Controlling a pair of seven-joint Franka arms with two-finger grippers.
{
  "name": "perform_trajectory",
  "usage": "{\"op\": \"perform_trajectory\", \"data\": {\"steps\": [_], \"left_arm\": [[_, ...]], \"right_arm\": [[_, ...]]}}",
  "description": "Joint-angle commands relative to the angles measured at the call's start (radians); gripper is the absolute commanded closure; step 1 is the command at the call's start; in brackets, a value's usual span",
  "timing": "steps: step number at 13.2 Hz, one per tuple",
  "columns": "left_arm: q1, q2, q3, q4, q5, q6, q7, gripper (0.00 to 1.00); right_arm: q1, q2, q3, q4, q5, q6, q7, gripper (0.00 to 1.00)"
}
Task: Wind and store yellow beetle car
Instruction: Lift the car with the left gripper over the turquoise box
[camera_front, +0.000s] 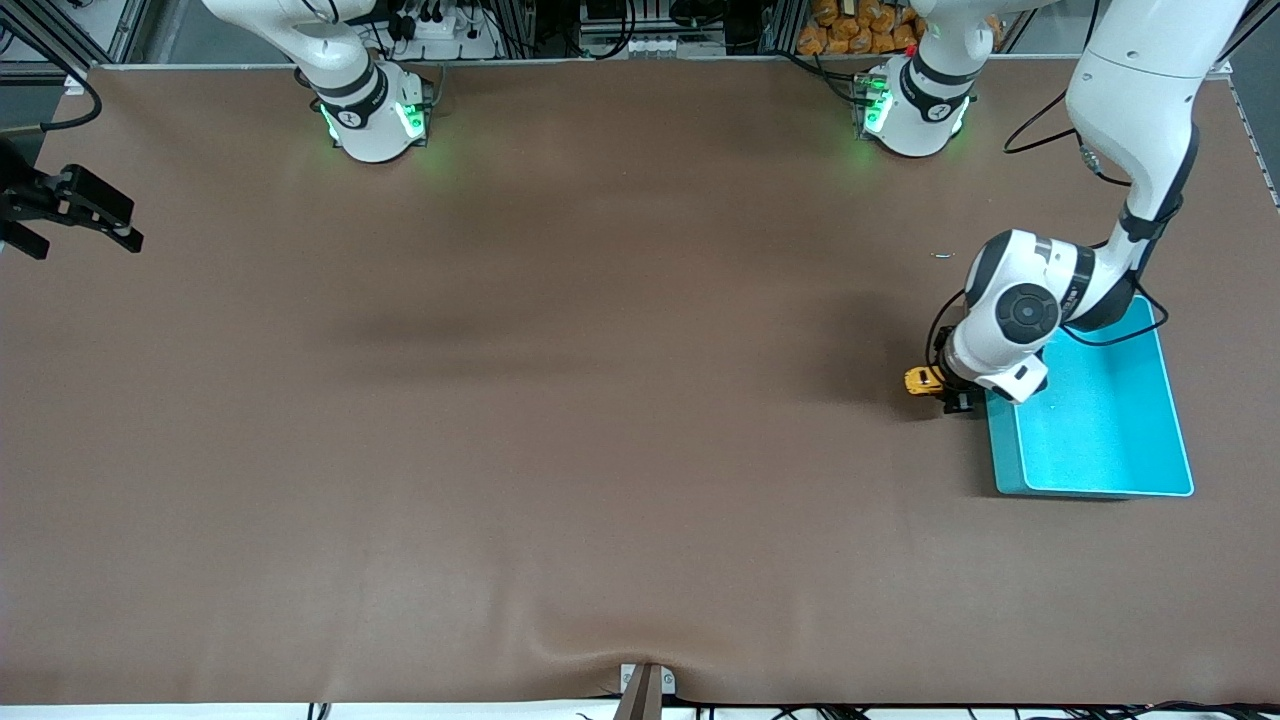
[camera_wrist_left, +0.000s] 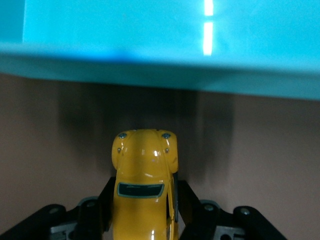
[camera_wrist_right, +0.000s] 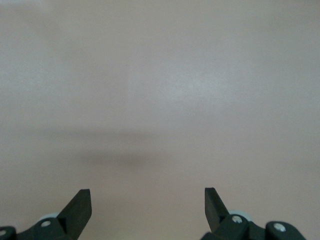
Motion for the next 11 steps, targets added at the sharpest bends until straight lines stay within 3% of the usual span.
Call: {"op": "perform_trajectory", "data": {"steps": [1, 5, 7, 11], "left_arm": [[-0.044, -0.065, -0.003, 0.005, 0.028, -0.015, -0.018, 1.00], [-0.043, -0.150, -0.011, 0.057, 0.028, -0.098, 0.081, 1.00], [-0.038, -0.159, -0.016, 0.101, 0.028, -0.176, 0.190, 1.00], [0.032, -0.159, -0.013, 0.147, 0.027, -0.181, 0.374, 1.00]], "right_arm": [[-0.008, -0.009, 0.003, 0.005, -0.014, -0.014, -0.011, 0.00], [-0.014, -0.007, 0.003, 0.005, -0.005, -0.013, -0.011, 0.00], [-0.016, -0.007, 0.003, 0.005, -0.002, -0.013, -0.010, 0.00], [-0.022, -0.007, 0.005, 0.005, 0.000, -0.013, -0.010, 0.00]]}}
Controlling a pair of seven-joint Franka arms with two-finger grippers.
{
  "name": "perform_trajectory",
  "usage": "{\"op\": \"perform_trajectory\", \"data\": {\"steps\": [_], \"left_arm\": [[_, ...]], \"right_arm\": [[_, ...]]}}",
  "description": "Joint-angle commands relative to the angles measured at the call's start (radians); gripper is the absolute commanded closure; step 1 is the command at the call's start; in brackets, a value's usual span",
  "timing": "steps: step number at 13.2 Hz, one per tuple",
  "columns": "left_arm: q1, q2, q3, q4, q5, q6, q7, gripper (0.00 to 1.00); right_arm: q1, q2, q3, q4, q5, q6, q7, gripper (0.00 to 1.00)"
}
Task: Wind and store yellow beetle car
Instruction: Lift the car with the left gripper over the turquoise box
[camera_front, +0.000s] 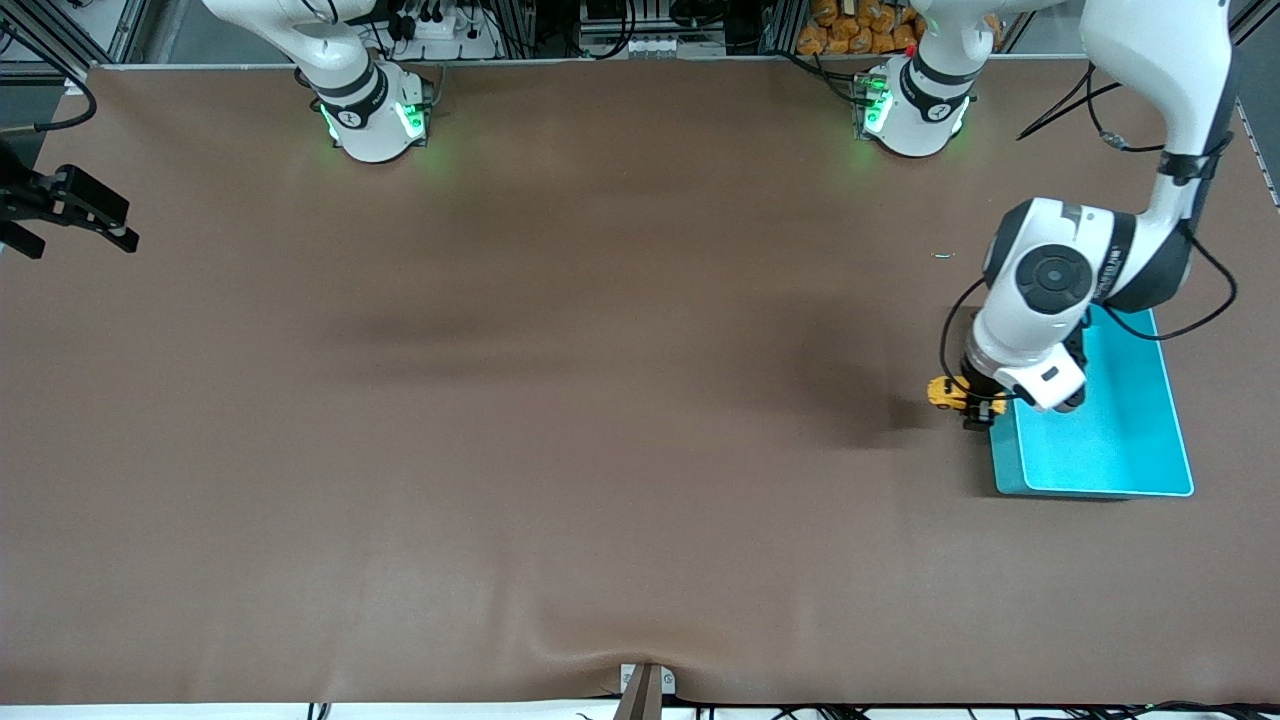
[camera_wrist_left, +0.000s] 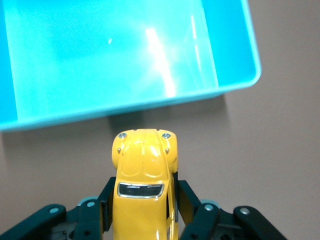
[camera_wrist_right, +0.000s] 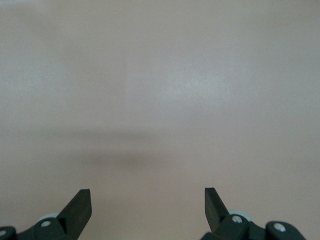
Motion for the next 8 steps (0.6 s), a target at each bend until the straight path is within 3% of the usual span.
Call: {"op": "perform_trajectory", "data": {"steps": [1, 8], "left_arm": [[0.055, -0.007, -0.003, 0.025, 0.023, -0.018, 0.128, 1.00], [0.196, -0.028, -0.010, 0.026, 0.011, -0.020, 0.546, 1.00]], "right_arm": [[-0.015, -0.007, 0.007, 0.005, 0.000, -0.012, -0.010, 0.00], [-0.015, -0.007, 0.007, 0.005, -0.002, -0.012, -0.007, 0.00]]}}
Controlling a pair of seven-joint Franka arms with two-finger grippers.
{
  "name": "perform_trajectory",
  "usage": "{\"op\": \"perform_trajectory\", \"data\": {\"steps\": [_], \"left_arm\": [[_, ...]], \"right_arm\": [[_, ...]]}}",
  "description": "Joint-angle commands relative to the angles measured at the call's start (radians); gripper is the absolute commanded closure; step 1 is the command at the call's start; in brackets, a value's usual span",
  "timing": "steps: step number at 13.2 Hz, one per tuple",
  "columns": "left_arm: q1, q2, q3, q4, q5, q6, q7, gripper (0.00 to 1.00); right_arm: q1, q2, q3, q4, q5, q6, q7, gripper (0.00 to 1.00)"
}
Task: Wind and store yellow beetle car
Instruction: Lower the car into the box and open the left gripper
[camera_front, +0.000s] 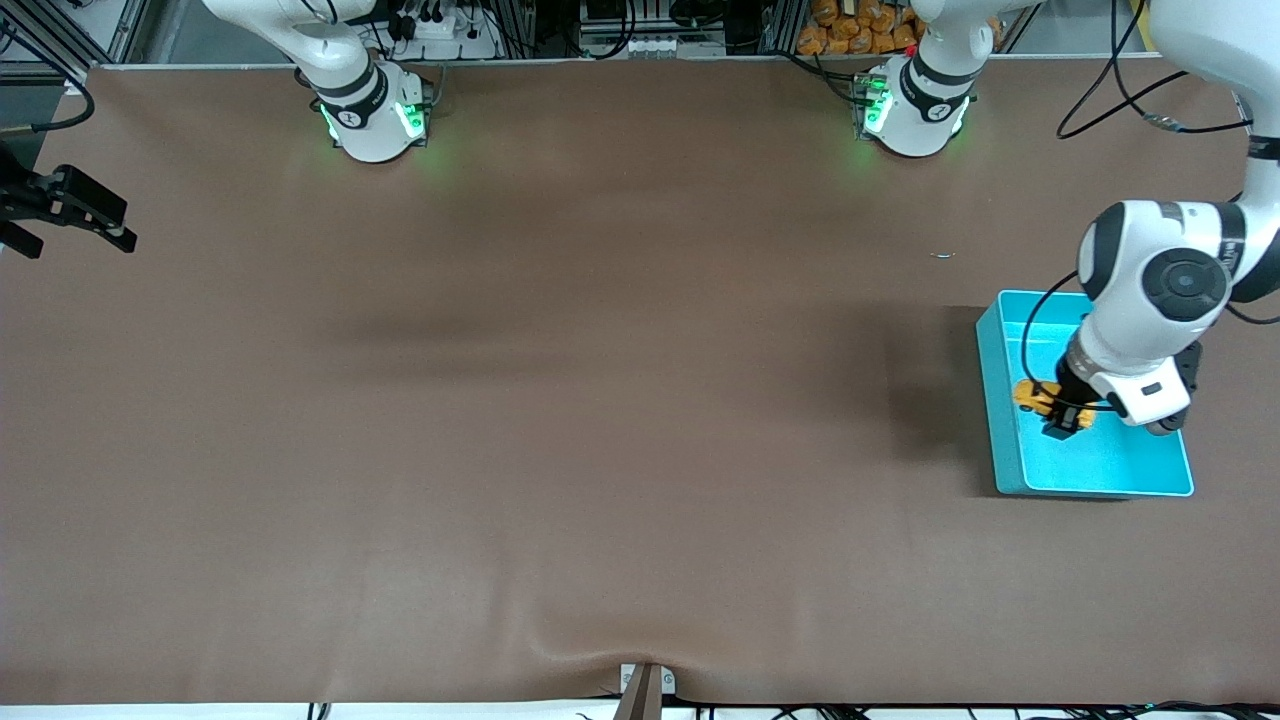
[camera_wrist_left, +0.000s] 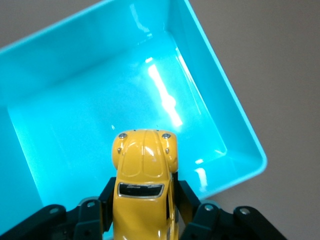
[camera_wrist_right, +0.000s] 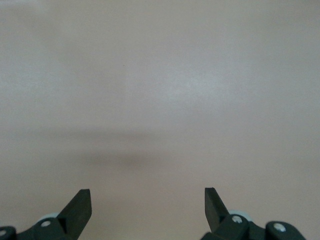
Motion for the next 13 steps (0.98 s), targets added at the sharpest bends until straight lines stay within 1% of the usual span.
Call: {"op": "perform_trajectory", "data": {"steps": [1, 7, 9, 11, 13], "left_arm": [[0.030, -0.019, -0.013, -0.005, 0.008, -0.019, 0.153, 1.00], [0.064, 0.002, -0.013, -0.002, -0.004, -0.019, 0.486, 1.00], [0.069, 0.015, -0.013, 0.029, -0.038, -0.019, 0.629, 1.00], [0.073, 0.028, -0.013, 0.063, -0.096, -0.019, 0.744, 1.00], [0.075, 0.032, -0.013, 0.067, -0.110, -0.019, 0.857, 1.00]], "right_arm": [[-0.013, -0.007, 0.008, 0.005, -0.002, -0.012, -0.007, 0.00], [-0.013, -0.007, 0.008, 0.005, -0.002, -0.014, -0.008, 0.00], [-0.016, -0.007, 0.008, 0.005, -0.002, -0.014, -0.008, 0.00], [-0.016, -0.007, 0.008, 0.005, -0.002, -0.014, -0.010, 0.00], [-0.016, -0.007, 0.008, 0.005, -0.002, -0.024, -0.011, 0.00]]}}
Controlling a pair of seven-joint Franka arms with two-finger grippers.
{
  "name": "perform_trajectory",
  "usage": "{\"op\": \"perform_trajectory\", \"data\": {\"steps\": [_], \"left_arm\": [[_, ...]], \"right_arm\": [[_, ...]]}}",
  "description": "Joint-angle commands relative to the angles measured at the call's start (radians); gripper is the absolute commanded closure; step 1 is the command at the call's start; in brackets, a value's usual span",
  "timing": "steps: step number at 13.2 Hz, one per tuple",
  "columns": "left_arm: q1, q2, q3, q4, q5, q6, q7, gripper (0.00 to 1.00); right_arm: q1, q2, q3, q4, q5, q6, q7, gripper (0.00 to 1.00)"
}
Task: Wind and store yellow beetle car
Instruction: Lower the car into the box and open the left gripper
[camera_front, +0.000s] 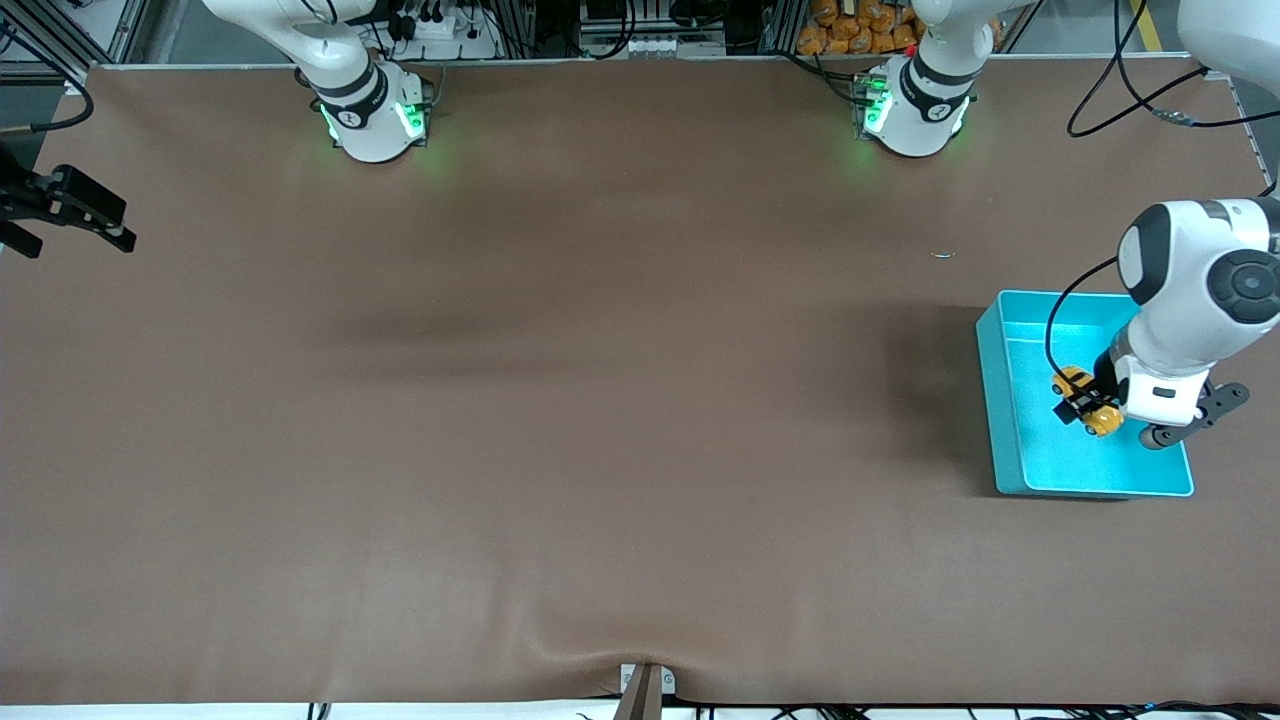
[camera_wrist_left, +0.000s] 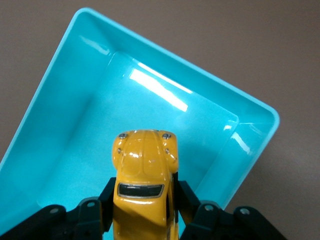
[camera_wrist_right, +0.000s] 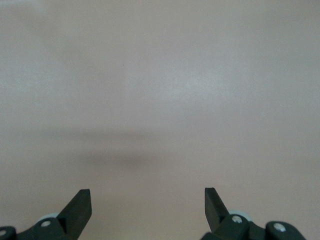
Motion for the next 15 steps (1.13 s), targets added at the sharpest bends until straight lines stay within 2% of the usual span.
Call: {"op": "perform_trajectory", "data": {"steps": [1, 5, 10, 15], "left_arm": [[0.022, 0.025, -0.011, 0.031, -0.040, -0.012, 0.166, 1.00], [0.062, 0.077, -0.011, 0.060, -0.047, -0.009, 0.313, 1.00], [0.088, 0.117, -0.011, 0.034, -0.047, -0.009, 0.417, 1.00], [0.085, 0.145, -0.008, 0.036, 0.013, 0.012, 0.512, 1.00]], "right_arm": [[-0.014, -0.007, 0.006, 0.005, -0.002, -0.022, -0.011, 0.00], [-0.017, -0.007, 0.008, 0.008, -0.002, -0.022, -0.011, 0.00], [-0.019, -0.007, 0.006, 0.011, -0.002, -0.026, -0.013, 0.00], [-0.019, -0.007, 0.000, 0.022, -0.010, -0.026, -0.019, 0.00]]}}
